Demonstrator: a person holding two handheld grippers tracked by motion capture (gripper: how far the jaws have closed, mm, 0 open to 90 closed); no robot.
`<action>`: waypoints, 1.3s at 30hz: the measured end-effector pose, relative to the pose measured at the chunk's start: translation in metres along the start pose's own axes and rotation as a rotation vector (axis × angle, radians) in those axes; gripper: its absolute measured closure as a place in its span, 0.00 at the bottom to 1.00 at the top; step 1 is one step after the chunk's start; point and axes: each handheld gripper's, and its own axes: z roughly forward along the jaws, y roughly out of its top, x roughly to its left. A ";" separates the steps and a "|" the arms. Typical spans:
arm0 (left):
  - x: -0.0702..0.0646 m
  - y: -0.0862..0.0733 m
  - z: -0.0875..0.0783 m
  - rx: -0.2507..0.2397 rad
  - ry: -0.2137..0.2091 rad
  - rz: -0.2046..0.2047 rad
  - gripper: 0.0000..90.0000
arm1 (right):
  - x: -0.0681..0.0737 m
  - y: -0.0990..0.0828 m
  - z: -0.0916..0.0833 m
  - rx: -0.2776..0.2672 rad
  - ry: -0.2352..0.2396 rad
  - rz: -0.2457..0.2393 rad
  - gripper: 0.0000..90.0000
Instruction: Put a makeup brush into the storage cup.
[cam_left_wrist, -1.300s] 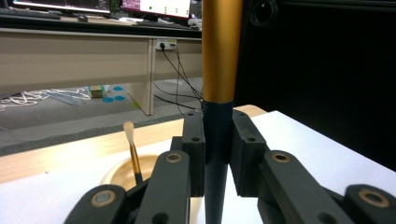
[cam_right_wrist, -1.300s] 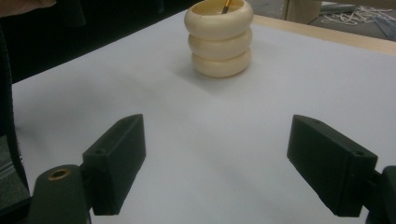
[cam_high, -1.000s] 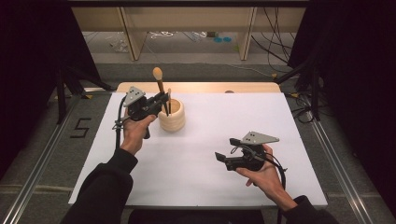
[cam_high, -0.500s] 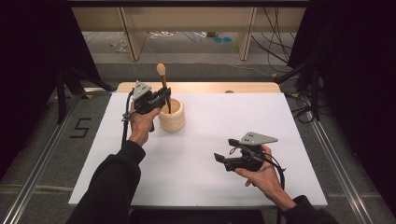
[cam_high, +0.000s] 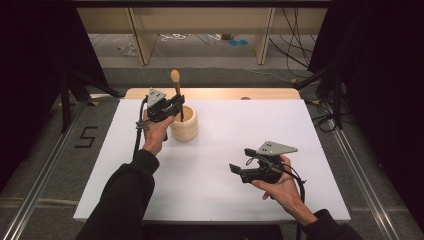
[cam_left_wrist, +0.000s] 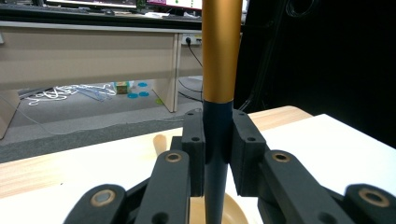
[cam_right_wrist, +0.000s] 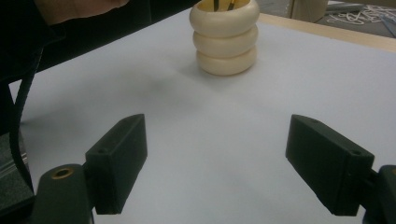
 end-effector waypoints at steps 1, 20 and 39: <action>0.000 -0.001 0.000 0.001 0.002 0.001 0.86 | 0.000 -0.001 0.001 -0.007 0.000 0.001 0.24; 0.008 -0.019 0.008 0.050 0.035 -0.017 0.86 | 0.000 -0.001 0.002 0.001 0.011 0.003 0.25; 0.010 -0.020 0.006 0.104 0.016 0.009 0.45 | -0.001 -0.001 0.003 0.010 0.013 0.013 0.25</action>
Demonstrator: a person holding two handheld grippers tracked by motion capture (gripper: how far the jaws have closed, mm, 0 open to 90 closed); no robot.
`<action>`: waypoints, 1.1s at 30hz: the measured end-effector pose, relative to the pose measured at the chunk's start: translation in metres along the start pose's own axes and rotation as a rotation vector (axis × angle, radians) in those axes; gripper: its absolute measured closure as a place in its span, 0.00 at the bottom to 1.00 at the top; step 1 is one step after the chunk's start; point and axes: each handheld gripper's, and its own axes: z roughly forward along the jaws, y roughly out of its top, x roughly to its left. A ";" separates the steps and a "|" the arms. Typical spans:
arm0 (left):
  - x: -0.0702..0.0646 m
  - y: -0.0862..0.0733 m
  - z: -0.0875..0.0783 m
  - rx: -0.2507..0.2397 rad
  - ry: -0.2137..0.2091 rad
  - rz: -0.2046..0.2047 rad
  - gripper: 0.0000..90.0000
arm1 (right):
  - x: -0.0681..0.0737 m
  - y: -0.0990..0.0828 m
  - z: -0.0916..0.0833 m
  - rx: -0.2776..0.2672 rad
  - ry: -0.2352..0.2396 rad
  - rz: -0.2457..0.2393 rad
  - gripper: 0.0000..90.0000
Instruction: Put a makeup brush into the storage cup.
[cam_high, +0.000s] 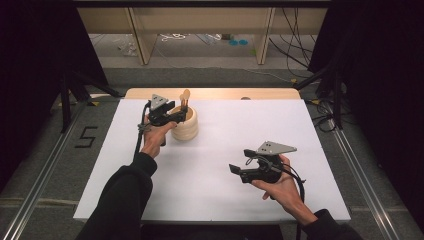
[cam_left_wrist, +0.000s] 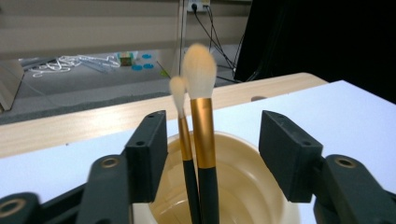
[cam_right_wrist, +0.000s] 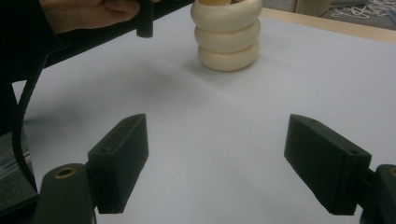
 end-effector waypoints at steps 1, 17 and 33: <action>0.000 0.000 0.000 0.000 0.000 0.000 0.44 | 0.000 0.000 0.000 0.000 0.000 0.000 0.25; -0.003 0.009 -0.021 0.017 -0.034 -0.025 0.32 | -0.004 0.001 0.000 -0.020 -0.005 0.004 0.25; -0.015 0.013 -0.048 0.020 -0.081 -0.045 0.21 | -0.007 0.001 -0.002 -0.024 -0.004 0.010 0.25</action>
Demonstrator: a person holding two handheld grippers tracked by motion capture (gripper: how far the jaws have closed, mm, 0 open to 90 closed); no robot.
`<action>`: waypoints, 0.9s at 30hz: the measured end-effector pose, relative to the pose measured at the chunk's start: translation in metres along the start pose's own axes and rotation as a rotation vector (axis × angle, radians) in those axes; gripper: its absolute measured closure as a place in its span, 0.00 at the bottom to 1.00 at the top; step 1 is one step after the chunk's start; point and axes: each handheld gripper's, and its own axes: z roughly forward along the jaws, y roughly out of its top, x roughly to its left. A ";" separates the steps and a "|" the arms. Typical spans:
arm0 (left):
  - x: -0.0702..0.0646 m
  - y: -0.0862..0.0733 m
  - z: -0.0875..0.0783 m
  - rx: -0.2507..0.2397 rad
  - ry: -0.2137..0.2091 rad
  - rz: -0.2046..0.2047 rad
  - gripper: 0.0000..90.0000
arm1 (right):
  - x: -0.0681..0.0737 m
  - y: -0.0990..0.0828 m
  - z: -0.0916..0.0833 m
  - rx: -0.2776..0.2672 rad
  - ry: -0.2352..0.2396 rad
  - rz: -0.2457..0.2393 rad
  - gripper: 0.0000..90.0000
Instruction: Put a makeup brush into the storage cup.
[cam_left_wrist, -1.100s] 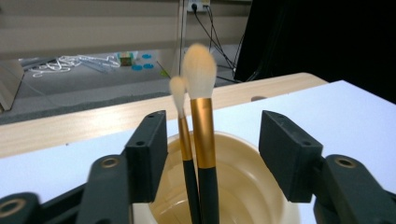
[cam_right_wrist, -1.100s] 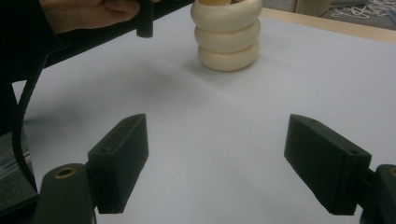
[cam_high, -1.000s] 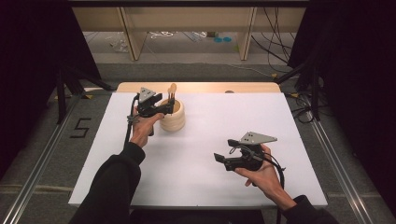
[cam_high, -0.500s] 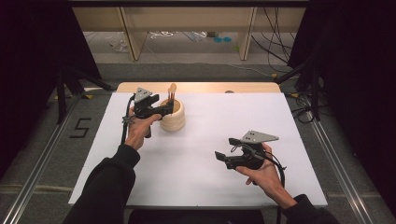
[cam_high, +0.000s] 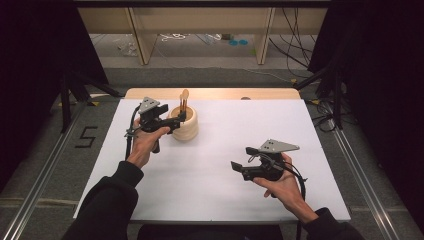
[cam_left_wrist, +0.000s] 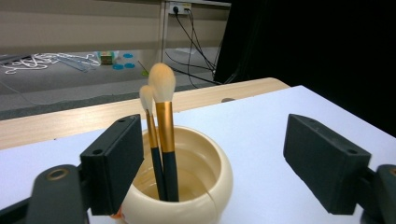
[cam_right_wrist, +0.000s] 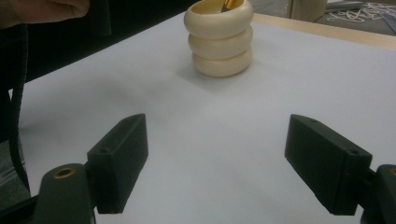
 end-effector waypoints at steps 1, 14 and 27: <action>-0.001 -0.001 -0.002 -0.002 -0.008 -0.005 0.21 | 0.000 0.000 0.000 0.000 0.000 0.000 0.25; -0.023 -0.020 -0.034 0.000 -0.066 0.001 0.19 | 0.003 0.002 0.003 0.005 0.014 0.008 0.25; -0.040 -0.041 -0.054 0.030 -0.089 0.065 0.18 | 0.004 0.002 -0.001 0.008 0.000 0.010 0.25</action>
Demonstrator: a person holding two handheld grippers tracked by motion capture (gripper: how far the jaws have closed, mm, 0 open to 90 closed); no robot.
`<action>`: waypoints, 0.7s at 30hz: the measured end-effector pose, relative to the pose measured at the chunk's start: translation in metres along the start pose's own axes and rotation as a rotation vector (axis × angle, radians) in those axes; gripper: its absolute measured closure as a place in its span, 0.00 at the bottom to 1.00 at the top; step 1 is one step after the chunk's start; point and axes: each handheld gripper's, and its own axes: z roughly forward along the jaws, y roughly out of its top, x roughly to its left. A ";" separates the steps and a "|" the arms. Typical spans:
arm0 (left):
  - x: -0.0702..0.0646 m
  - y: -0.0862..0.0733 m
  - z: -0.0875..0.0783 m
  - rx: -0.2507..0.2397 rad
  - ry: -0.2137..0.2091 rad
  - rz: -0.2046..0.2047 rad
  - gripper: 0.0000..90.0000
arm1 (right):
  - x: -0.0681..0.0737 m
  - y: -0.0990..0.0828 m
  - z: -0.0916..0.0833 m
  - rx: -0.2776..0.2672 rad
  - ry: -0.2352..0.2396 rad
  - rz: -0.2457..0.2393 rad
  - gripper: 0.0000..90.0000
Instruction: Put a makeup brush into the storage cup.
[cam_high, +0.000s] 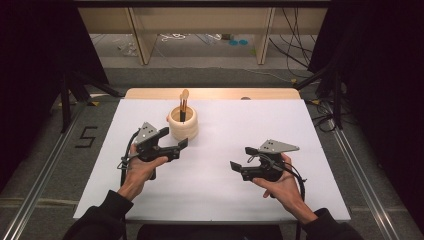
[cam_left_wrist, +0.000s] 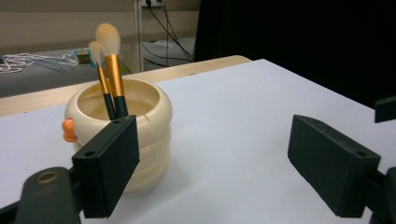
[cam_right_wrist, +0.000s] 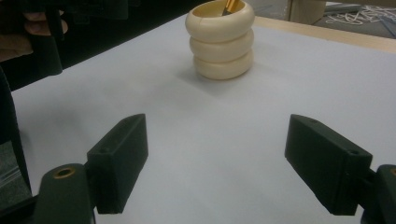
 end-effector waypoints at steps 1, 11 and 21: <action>-0.002 -0.001 -0.001 0.003 -0.005 0.014 0.18 | 0.000 0.000 0.000 0.000 0.000 0.000 0.25; -0.022 -0.012 -0.017 0.001 -0.071 0.023 0.18 | 0.000 0.000 -0.002 -0.027 -0.013 0.007 0.23; -0.031 -0.027 -0.043 -0.012 -0.072 0.054 0.17 | 0.006 0.003 -0.005 -0.057 -0.005 0.004 0.18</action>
